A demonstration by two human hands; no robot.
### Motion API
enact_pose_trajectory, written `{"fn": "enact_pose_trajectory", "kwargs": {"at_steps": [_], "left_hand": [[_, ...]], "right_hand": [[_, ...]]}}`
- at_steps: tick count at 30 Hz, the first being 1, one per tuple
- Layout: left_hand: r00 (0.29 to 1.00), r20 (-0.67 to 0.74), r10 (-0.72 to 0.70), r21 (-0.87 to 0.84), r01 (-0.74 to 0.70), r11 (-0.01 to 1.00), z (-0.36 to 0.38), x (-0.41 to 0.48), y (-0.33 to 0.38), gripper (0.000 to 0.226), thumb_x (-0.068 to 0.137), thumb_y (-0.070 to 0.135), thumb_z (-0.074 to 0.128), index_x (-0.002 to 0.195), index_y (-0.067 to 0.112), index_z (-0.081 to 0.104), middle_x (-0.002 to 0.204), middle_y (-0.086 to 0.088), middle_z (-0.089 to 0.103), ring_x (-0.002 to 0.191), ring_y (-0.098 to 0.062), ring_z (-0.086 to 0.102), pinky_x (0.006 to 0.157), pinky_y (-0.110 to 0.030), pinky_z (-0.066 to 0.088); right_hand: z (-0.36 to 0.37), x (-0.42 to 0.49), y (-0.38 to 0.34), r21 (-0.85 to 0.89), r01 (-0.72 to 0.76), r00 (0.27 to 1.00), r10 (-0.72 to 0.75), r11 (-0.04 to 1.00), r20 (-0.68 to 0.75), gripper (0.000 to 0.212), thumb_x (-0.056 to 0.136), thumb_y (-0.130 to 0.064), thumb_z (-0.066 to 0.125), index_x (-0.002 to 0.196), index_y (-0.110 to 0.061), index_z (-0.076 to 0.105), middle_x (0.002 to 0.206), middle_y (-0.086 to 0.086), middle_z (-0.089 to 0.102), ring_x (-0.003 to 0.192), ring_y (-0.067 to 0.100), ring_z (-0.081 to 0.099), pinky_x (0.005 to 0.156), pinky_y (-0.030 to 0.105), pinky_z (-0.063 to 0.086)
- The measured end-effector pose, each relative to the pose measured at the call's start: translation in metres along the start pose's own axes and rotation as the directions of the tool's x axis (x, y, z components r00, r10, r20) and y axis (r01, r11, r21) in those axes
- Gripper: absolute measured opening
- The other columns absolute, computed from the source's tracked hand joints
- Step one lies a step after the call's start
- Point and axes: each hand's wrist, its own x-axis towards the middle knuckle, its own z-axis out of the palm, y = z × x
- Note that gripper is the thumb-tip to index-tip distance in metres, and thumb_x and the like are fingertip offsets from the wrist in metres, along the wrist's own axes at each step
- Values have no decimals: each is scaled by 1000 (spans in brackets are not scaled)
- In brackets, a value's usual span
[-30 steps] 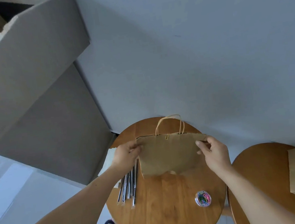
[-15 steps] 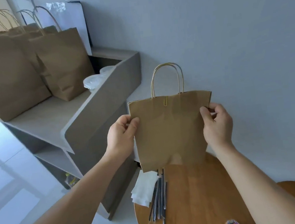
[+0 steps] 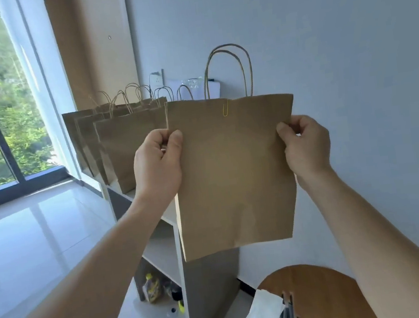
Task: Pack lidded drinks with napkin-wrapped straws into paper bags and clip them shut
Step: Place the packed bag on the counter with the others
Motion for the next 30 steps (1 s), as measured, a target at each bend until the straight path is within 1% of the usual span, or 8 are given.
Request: {"fn": "enact_pose_trajectory", "kwargs": {"at_steps": [2,7,12,14,17,20,23,30], "left_hand": [[998,-65,18,29,-17,999,-19,17,1,19,95,35,58,77,32,62,74,-1,63,61,-4,50,60,-24,48],[986,-167,24,114,-4,993,-49,61,-12,16,95,38,57,82,30,65,84,-8,70,78,-26,64,73,-45,54],[972,-232,38,223,15,975,-65,101,-49,15,95,35,58,82,33,65,83,2,70,69,-10,61,63,-24,51],[971,-238,36,269,30,963,-67,116,-68,16,95,33,60,80,32,65,80,1,71,63,-3,56,56,-13,44],[973,-233,2,314,73,947,-68,136,-100,16,94,31,62,84,23,70,82,-12,71,68,-14,60,65,-26,51],[973,-217,-76,361,152,920,-70,150,-132,22,94,28,63,74,24,69,64,8,68,62,-5,59,58,-13,45],[969,-213,-126,394,203,896,-67,159,-161,23,95,24,62,74,24,70,58,15,65,52,3,56,52,-5,39],[952,-234,-195,423,281,861,-56,185,-208,21,95,23,61,79,16,73,73,-7,71,48,-1,52,51,-14,42]], "right_hand": [[26,7,-16,15,5,999,-6,1000,46,6,93,-24,61,90,-29,63,86,-15,64,81,11,64,78,33,53],[94,35,-32,40,33,986,-39,999,164,4,91,-24,62,91,-23,66,85,-2,68,81,24,66,81,44,54],[164,69,-12,174,-26,949,-30,984,313,7,93,-18,62,87,-22,65,59,-11,61,43,3,53,47,24,45],[193,84,3,202,-65,921,-19,977,390,13,94,-16,62,85,-25,63,67,-6,63,45,5,56,46,26,45],[236,106,30,185,-95,863,-12,978,505,6,95,-13,60,97,-16,64,77,4,65,51,11,61,51,31,51],[274,121,58,115,-84,790,-4,990,613,8,95,-8,57,92,-13,63,74,9,69,55,17,66,55,34,56],[307,133,80,64,-51,734,-6,997,679,17,94,-4,57,83,-16,60,69,10,70,55,16,68,53,27,54],[363,156,103,1,13,729,-10,1000,685,22,94,2,51,83,-17,59,75,8,71,52,8,67,47,12,47]]}}
